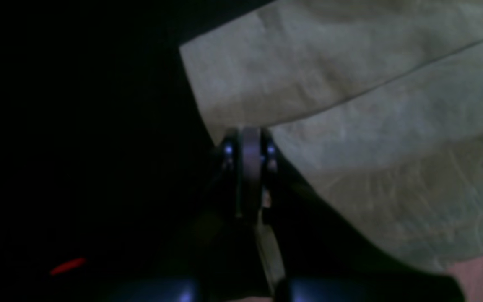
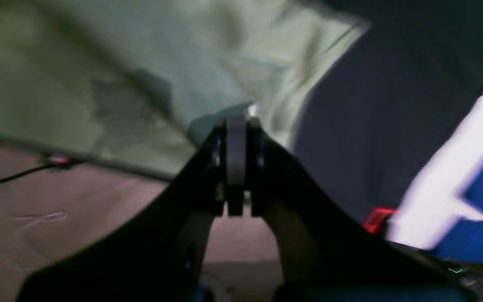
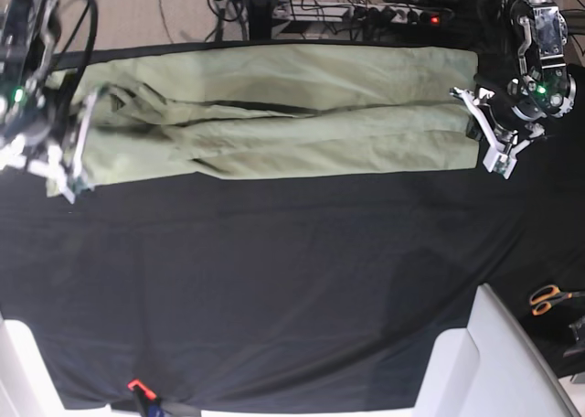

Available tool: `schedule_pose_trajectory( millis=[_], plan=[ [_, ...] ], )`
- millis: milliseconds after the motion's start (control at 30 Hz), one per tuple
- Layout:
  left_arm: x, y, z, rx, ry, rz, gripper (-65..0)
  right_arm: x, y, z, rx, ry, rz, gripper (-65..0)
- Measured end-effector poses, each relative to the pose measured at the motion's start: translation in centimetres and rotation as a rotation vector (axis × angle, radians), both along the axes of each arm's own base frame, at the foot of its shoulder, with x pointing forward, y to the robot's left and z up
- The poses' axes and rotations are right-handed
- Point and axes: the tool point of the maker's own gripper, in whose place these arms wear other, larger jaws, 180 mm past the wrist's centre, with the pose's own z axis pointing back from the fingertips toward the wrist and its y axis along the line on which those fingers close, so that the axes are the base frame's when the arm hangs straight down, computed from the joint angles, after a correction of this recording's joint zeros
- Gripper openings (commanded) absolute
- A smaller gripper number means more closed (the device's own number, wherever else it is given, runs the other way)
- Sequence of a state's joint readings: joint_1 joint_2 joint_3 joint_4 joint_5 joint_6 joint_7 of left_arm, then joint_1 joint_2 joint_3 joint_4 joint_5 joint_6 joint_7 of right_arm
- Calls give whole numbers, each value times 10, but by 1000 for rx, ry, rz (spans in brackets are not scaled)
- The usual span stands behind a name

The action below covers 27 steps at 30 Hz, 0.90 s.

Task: Fold the T-shirt properly
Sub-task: 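Lift the shirt edge with both grippers and fold it over lengthwise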

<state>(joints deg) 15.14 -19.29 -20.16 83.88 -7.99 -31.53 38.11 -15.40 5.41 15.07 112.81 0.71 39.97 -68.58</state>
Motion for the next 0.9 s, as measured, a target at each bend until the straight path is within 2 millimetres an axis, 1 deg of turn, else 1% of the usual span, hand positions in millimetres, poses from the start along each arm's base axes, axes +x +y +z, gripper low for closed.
schedule_pose_trajectory(
  millis=[67, 100, 200, 333, 400, 533, 567, 700, 767, 833, 900],
  plan=[
    [0, 1, 0, 2, 0, 0, -650, -20, 2, -10, 14, 50, -26, -650],
    [0, 1, 0, 4, 1, -1, -650, -26, 3, -13, 20, 61, -31, -650],
    [0, 0, 0, 1, 0, -1, -650, -39, 5, -18, 26, 82, -29, -650],
    [0, 2, 0, 4, 1, -1, -650, -55, 12, -25, 47, 103, -35, -650],
    [0, 2, 1, 5, 0, -2, -650, -54, 17, -25, 68, 93, -32, -650],
    [0, 2, 1, 4, 1, -1, -650, -57, 15, -25, 58, 100, -31, -650],
    [0, 1, 1, 4, 0, -1, -650, -55, 14, -25, 50, 100, -33, -650],
    [0, 2, 1, 5, 1, -1, -650, -18, 18, -11, 68, 5, -24, -650],
    [0, 1, 1, 4, 0, -1, -650, -15, 17, -12, 72, -1, -24, -650],
    [0, 2, 1, 5, 1, -1, -650, -19, 12, -14, 52, 27, -35, -650],
    [0, 2, 1, 5, 1, -1, -650, -12, 12, -11, 52, 9, -35, -650]
  ],
)
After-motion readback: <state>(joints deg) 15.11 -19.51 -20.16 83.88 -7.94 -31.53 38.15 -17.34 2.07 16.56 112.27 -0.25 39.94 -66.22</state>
